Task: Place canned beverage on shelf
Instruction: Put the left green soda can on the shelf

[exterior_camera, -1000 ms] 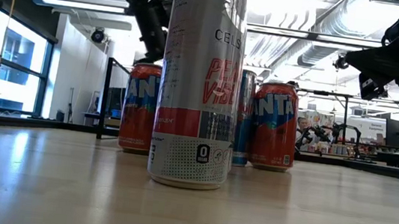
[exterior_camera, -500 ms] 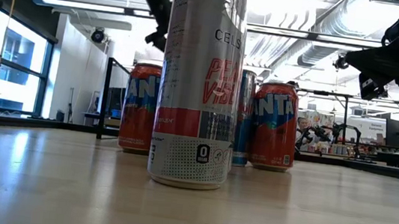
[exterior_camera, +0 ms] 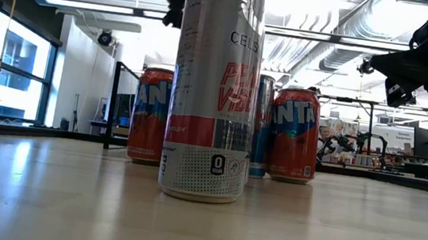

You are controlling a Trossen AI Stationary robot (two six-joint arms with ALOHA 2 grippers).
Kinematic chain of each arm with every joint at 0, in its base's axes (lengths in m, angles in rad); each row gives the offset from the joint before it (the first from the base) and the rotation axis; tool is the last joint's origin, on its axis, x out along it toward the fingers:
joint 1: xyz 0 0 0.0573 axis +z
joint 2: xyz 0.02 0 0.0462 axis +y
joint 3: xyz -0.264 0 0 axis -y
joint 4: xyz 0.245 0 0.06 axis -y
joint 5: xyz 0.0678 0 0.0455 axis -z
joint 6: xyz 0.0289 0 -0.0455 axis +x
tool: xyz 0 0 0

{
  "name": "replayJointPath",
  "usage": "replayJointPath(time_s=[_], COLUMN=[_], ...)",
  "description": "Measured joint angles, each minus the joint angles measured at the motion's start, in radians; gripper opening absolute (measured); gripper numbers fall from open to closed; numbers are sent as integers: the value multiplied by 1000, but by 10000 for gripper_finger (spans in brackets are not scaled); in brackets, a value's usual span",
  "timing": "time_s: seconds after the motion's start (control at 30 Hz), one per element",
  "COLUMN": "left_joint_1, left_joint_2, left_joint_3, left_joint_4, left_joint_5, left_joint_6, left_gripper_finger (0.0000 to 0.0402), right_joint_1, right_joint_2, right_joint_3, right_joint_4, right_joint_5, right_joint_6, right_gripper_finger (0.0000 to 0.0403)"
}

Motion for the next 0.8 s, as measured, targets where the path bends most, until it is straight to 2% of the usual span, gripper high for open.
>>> replayJointPath(time_s=[0.07, 0.13, 0.23, 0.33, 0.47, 0.57, 0.73, 0.8], left_joint_1=[11, 16, 9, -3, -17, -20, -21, -21], left_joint_2=[-9, 4, 77, 207, 376, 482, 589, 621], left_joint_3=[-29, 2, 144, 321, 519, 612, 671, 677], left_joint_4=[22, -9, -175, -357, -485, -504, -537, -573], left_joint_5=[9, 12, 2, -26, -127, -139, -151, -162], left_joint_6=[14, 58, 100, 136, 182, 185, 273, 302], left_gripper_finger=[358, 355, 341, 309, 239, 168, 31, 11], right_joint_1=[0, 0, 0, 0, 0, 0, 0, 0], right_joint_2=[0, 0, 0, 0, 0, 0, 1, 1], right_joint_3=[0, 0, 0, 0, 0, 0, 0, 0], right_joint_4=[0, 0, 0, 0, 0, 0, 0, 0], right_joint_5=[0, 0, 0, 0, 0, 0, 0, 0], right_joint_6=[0, 0, 0, 0, 0, 0, 0, 0], right_gripper_finger=[0, 0, 0, 0, 0, 0, 0, 0])
